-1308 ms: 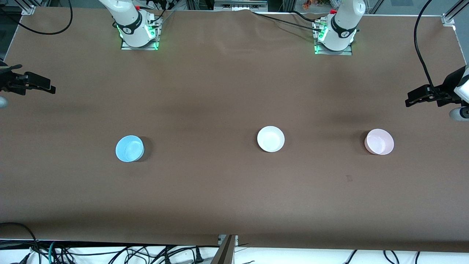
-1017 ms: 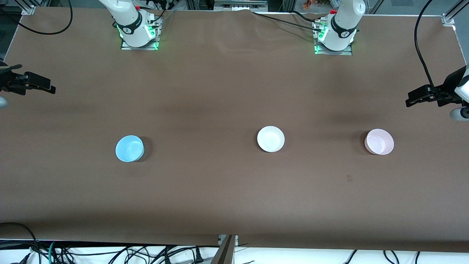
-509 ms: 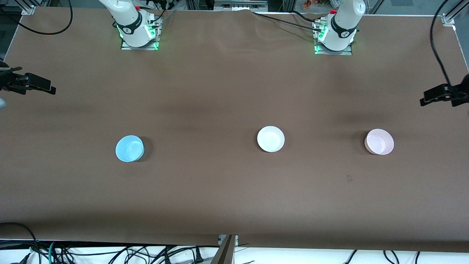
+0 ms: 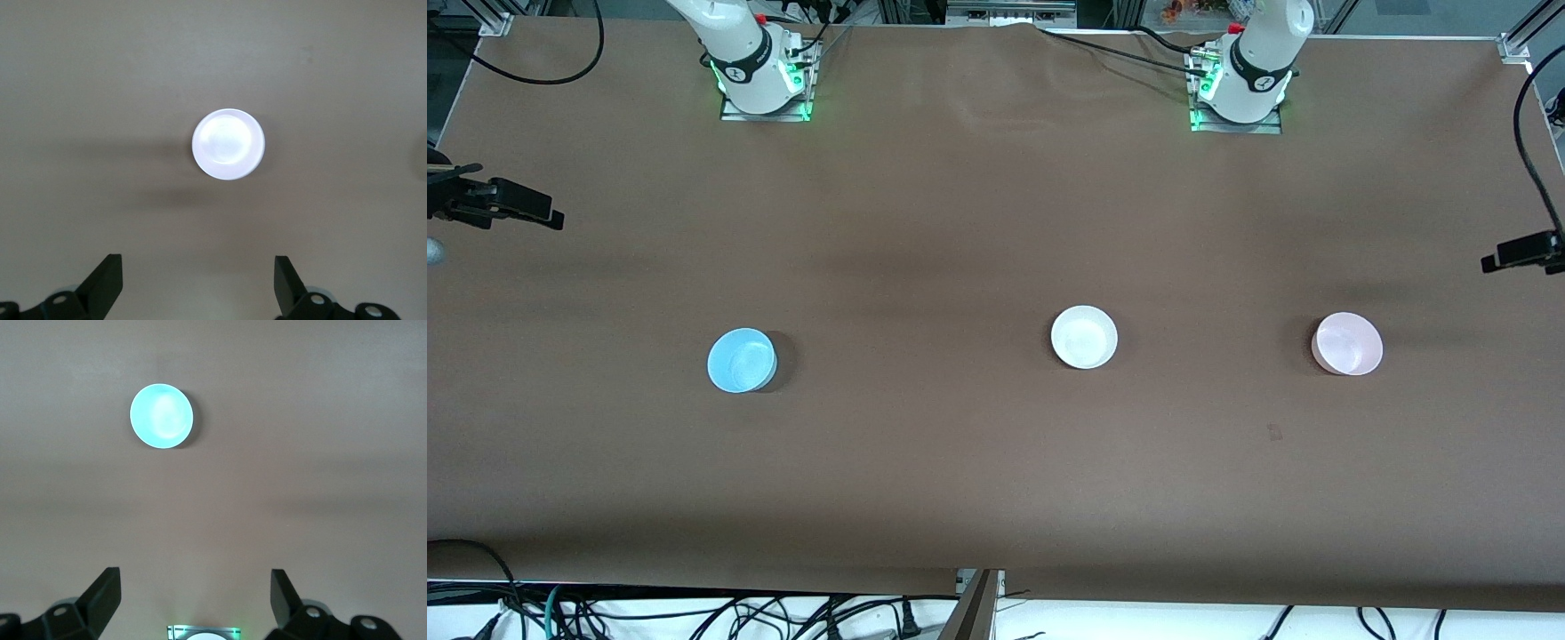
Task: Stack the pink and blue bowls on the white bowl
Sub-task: 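Move the left gripper down toward the pale pink bowl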
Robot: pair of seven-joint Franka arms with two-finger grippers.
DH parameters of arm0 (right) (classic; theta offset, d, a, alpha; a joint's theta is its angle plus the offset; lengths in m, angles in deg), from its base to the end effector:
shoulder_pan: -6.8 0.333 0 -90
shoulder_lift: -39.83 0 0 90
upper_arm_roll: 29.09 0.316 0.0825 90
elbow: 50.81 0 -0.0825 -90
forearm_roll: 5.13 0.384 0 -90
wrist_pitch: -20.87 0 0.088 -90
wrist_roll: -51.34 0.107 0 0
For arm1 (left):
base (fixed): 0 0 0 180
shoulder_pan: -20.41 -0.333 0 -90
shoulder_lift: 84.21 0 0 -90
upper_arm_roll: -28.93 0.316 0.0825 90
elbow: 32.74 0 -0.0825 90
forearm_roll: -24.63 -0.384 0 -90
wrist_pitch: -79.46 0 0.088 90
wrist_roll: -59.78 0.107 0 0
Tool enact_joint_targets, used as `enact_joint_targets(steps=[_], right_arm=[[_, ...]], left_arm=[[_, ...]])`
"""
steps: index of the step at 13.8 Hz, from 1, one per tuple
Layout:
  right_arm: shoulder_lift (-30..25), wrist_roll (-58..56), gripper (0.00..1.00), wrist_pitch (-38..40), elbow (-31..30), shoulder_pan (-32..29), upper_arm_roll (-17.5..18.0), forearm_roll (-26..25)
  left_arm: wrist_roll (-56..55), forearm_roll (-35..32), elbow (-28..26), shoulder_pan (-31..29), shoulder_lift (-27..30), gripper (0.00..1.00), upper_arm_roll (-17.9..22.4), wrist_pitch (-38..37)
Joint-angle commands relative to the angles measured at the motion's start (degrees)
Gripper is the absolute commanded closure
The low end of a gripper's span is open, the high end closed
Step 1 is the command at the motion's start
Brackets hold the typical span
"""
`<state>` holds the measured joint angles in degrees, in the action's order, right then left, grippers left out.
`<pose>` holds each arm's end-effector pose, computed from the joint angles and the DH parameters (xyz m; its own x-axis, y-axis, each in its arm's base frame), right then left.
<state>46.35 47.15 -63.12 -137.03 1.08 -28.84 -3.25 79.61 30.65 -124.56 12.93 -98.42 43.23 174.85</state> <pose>0.5738 -0.0513 0.5826 0.9886 -0.0178 -0.1492 -0.0247 -0.9987 -0.0443 0.5799 0.2064 0.4751 0.9873 0.0431 -0.1527 0.0586 -0.9934 0.0981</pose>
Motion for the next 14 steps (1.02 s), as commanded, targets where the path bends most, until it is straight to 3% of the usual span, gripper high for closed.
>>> enact_joint_targets(steps=[1,4,9,14], right_arm=[[0.43,1.20,0.01,0.40,1.23,-0.08,0.46,-0.47],[0.51,1.11,0.01,0.40,1.23,-0.08,0.46,-0.47],[0.51,1.38,0.01,0.31,1.23,-0.17,0.37,-0.56],[0.60,1.46,0.01,0.14,1.23,-0.17,0.37,-0.56]], left_arm=[[3.09,2.41,-3.63,-1.39,-1.68,0.00,0.02,5.32],[6.43,7.77,-5.13,-2.80,-6.69,0.00,0.11,10.14],[14.86,15.93,-13.82,-2.80,-10.99,0.00,0.11,27.10],[23.57,25.08,-15.23,-2.71,-16.54,0.01,0.11,33.36]])
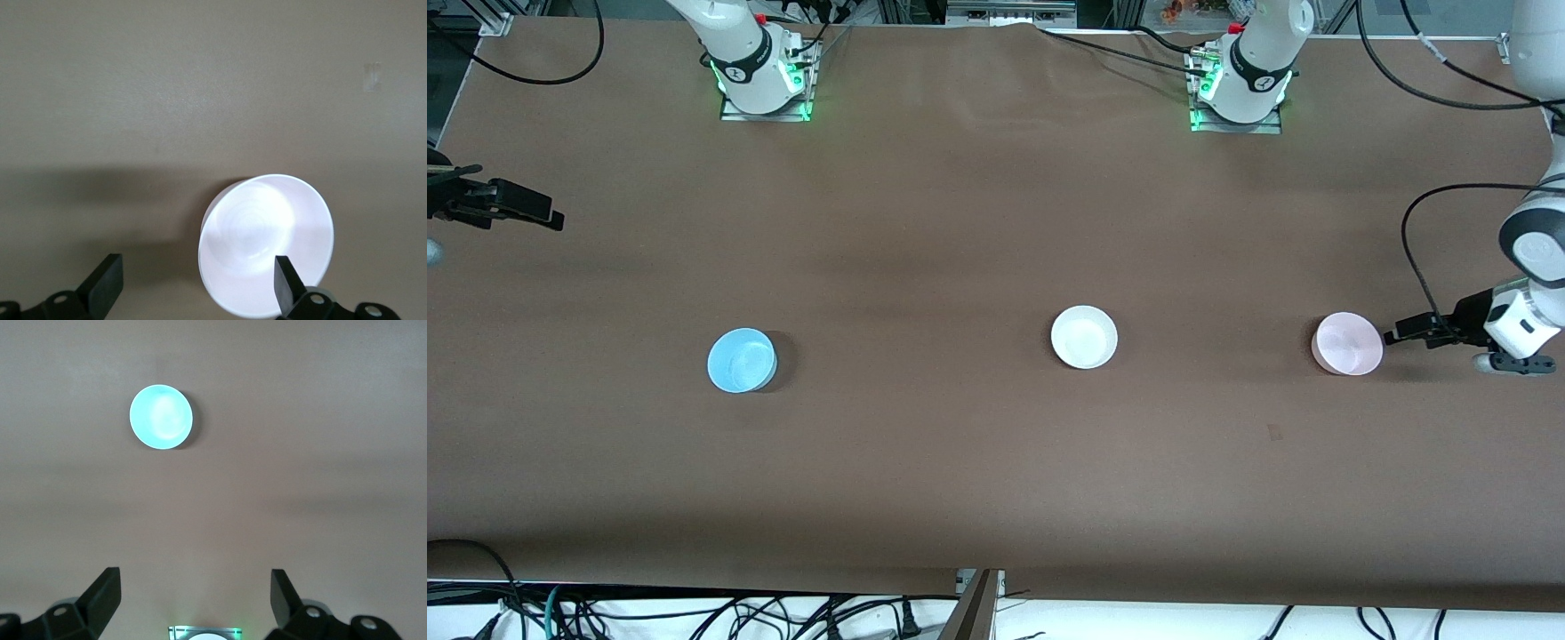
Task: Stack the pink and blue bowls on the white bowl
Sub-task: 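Grasp the pink bowl rim with the left gripper and lift it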
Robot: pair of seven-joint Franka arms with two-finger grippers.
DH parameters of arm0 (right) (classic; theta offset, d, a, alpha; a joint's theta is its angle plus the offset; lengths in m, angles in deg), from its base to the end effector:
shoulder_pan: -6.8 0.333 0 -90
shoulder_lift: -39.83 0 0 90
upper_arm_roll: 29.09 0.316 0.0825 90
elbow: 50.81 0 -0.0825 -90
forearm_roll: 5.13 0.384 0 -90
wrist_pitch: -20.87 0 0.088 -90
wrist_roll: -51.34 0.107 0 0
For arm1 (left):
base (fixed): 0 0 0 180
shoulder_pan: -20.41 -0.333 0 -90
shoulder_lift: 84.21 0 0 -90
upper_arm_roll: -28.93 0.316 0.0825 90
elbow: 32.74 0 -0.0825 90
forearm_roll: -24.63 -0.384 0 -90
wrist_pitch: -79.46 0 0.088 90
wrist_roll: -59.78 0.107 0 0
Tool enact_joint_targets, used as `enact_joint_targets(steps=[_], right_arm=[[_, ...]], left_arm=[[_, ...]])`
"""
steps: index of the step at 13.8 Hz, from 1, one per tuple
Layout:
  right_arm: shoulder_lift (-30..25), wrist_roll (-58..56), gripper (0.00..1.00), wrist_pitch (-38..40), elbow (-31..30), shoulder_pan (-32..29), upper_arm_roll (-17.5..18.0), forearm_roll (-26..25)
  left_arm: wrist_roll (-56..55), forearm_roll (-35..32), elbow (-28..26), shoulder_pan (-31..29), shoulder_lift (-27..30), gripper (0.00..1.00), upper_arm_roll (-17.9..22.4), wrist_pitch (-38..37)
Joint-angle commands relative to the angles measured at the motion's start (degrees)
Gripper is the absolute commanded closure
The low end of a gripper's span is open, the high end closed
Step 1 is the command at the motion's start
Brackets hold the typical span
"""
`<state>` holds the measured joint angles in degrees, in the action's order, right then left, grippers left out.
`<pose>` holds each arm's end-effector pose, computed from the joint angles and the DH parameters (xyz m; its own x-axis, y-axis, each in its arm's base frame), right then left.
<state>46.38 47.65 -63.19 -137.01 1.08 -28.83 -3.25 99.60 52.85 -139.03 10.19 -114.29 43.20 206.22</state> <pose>0.5741 -0.0512 0.5825 0.9885 -0.0264 -0.1486 -0.0331 -0.9985 -0.0429 0.5806 0.2383 0.2339 0.9993 0.0362 0.0124 0.0314 -0.9608 0.2754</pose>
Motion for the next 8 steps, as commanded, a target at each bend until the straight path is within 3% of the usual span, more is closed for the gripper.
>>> enact_joint_targets(steps=[1,5,8], right_arm=[[0.57,0.96,0.01,0.21,1.21,-0.17,0.36,-0.56],[0.57,0.96,0.01,0.21,1.21,-0.17,0.36,-0.56],[0.66,0.96,0.01,0.21,1.21,-0.17,0.36,-0.56]], left_arm=[[3.77,2.99,-2.16,0.12,-0.68,0.02,0.15,3.31],[3.95,3.69,-5.07,0.73,-0.86,0.16,0.06,5.96],[5.26,4.74,-5.34,0.91,-1.30,0.40,0.06,5.96]])
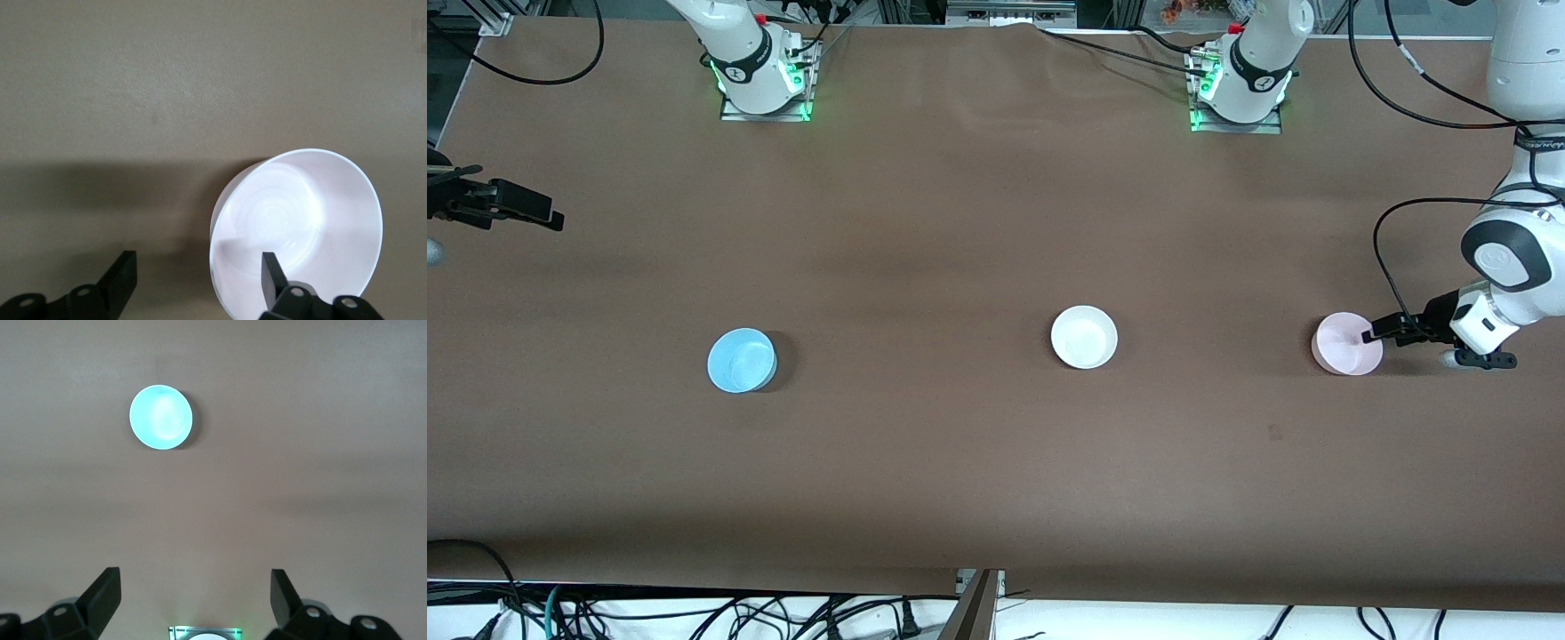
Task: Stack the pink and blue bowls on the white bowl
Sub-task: 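Grasp the pink bowl rim with the left gripper and lift it, then carry the pink bowl over the white bowl and lower it inside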
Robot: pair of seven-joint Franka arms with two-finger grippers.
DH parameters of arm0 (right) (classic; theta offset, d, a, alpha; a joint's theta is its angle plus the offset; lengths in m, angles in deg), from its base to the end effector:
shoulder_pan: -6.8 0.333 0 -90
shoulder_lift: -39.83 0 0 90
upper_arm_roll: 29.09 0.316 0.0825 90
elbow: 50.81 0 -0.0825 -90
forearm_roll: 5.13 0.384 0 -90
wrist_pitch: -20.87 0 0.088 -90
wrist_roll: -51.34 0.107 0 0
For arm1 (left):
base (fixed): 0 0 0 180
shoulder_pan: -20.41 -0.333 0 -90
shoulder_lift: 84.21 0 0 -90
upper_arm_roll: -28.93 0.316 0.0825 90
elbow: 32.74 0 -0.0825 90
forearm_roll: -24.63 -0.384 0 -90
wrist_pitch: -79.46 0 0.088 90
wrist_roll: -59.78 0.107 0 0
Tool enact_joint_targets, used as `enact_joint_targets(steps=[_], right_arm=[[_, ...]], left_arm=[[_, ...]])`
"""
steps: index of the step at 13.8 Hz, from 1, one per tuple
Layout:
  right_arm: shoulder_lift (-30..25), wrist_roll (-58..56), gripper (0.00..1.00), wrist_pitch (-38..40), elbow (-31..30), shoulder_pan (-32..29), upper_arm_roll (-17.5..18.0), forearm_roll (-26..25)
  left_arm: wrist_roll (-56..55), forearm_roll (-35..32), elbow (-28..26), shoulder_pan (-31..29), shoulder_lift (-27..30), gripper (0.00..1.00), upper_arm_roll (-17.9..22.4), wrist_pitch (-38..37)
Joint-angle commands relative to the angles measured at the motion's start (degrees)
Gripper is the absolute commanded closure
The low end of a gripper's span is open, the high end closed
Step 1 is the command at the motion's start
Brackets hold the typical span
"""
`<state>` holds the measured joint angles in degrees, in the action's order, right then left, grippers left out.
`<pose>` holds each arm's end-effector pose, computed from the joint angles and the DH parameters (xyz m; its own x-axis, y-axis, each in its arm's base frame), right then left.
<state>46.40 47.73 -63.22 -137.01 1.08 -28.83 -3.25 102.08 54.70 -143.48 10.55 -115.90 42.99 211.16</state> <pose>0.5742 -0.0512 0.5823 0.9885 -0.0278 -0.1485 -0.0345 -0.9985 -0.0427 0.5601 0.2329 0.1927 0.9993 0.0369 -0.0030 0.0364 -0.9621 0.2702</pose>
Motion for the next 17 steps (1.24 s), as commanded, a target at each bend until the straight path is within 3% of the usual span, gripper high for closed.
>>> enact_joint_targets(steps=[1,3,5,6,7,12,17], right_arm=[[0.56,0.89,0.01,0.24,1.21,-0.17,0.36,-0.56],[0.55,0.89,0.01,0.24,1.21,-0.17,0.27,-0.56],[0.64,0.89,0.01,0.24,1.21,-0.17,0.36,-0.47],[0.56,0.89,0.01,0.24,1.21,-0.17,0.36,-0.56],[0.55,0.89,0.01,0.24,1.21,-0.17,0.36,-0.56],[0.56,0.80,0.01,0.24,1.21,-0.17,0.27,-0.38],[0.64,0.80,0.01,0.24,1.21,-0.17,0.27,-0.38]], left_arm=[[2.96,3.15,-0.89,0.55,0.06,0.53,0.19,1.02],[2.96,3.42,-0.98,0.63,-0.03,0.77,0.18,0.93],[2.96,3.42,-0.89,0.72,-0.03,0.85,0.18,0.66],[2.87,3.42,-0.89,0.72,0.05,0.97,0.18,0.66],[2.87,3.51,-0.89,0.72,0.05,1.00,0.18,0.58],[-1.15,3.42,0.86,2.82,2.16,1.00,-0.43,-2.41],[-15.29,2.37,2.27,8.79,5.24,1.00,-7.62,-2.50]])
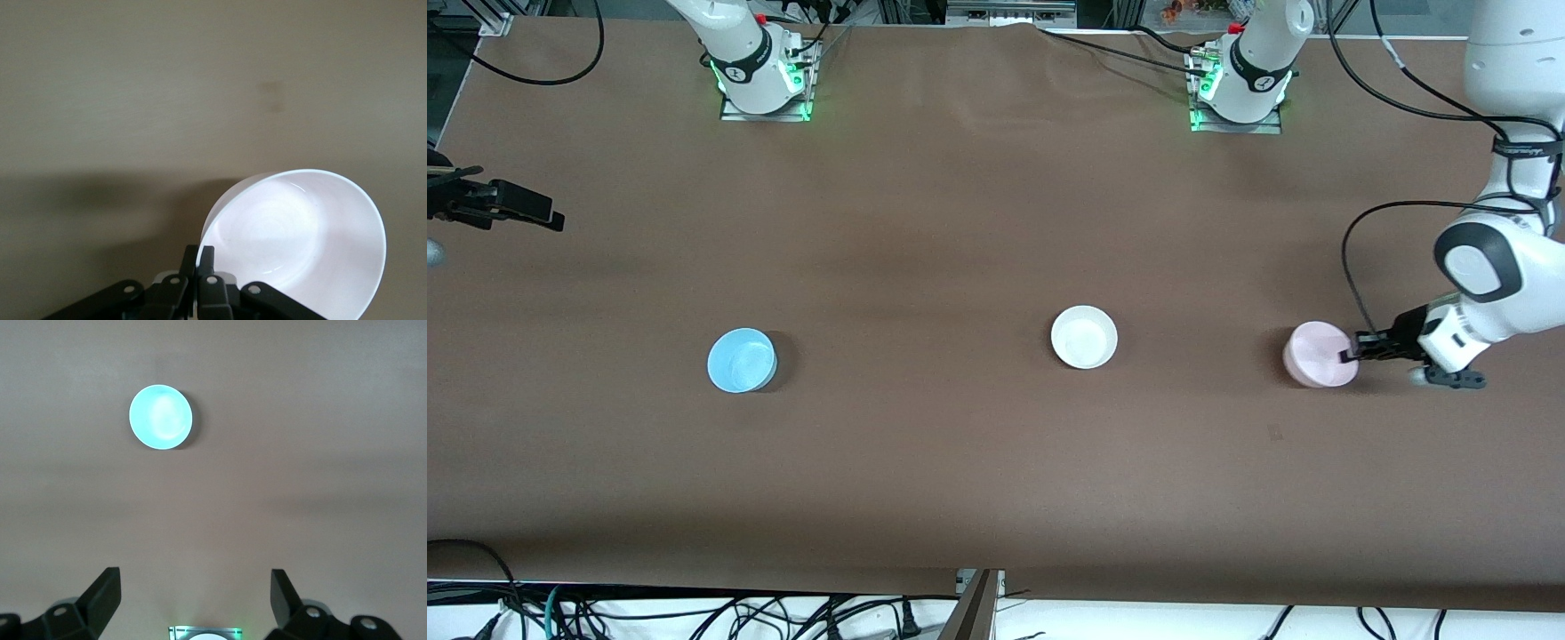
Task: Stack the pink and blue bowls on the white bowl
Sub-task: 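Carry the pink bowl over the white bowl and lower it inside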
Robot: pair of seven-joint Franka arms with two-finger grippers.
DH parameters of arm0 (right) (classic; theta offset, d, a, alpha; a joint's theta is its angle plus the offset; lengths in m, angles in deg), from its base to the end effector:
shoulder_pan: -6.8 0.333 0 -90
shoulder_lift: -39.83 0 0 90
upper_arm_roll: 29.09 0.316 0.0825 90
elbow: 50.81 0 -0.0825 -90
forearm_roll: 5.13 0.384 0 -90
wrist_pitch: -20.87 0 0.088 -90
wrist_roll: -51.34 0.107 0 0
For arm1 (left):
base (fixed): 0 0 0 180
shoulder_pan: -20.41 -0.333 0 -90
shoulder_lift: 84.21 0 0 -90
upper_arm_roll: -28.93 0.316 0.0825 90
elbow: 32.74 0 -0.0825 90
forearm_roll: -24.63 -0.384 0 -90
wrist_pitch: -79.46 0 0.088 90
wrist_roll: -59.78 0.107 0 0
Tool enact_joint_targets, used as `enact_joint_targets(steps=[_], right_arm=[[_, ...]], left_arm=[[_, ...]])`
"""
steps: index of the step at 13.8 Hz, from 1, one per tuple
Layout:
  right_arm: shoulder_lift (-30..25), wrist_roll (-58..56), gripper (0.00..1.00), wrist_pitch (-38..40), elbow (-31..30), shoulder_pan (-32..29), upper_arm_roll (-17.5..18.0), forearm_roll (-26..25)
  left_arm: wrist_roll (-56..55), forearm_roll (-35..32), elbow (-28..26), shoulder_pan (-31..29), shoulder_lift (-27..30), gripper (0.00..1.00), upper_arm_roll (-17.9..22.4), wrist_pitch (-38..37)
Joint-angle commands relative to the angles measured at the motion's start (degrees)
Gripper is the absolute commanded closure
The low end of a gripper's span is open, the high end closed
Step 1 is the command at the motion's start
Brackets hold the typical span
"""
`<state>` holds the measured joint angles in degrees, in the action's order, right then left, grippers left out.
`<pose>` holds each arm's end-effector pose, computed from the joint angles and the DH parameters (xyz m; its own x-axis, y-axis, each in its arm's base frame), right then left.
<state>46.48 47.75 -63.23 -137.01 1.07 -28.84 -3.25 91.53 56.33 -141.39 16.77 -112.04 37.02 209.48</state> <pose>0.5746 -0.0515 0.5815 0.9883 -0.0285 -0.1497 -0.0353 -0.9985 -0.0427 0.6136 0.1097 0.2406 0.9992 0.0249 0.0320 0.0125 -0.9400 0.3409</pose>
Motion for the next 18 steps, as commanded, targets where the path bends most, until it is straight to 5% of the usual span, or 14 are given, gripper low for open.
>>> enact_joint_targets(steps=[1,5,10,18], right_arm=[[0.47,0.78,0.01,0.25,1.21,-0.16,0.28,-0.30],[0.47,0.51,0.01,0.34,1.21,-0.25,0.28,-0.21],[0.47,0.25,0.01,0.34,1.21,-0.25,0.28,-0.21],[0.47,0.16,0.01,0.43,1.21,-0.34,0.19,-0.12]], left_arm=[[-7.55,0.73,0.27,3.45,1.46,1.00,-3.76,-0.74],[-17.83,0.47,0.62,6.01,1.46,1.00,-10.71,-0.12],[-36.83,-10.34,1.68,8.03,-0.03,1.00,-20.29,3.04],[-39.75,-13.85,0.98,11.19,-1.79,1.00,-22.50,6.03]])
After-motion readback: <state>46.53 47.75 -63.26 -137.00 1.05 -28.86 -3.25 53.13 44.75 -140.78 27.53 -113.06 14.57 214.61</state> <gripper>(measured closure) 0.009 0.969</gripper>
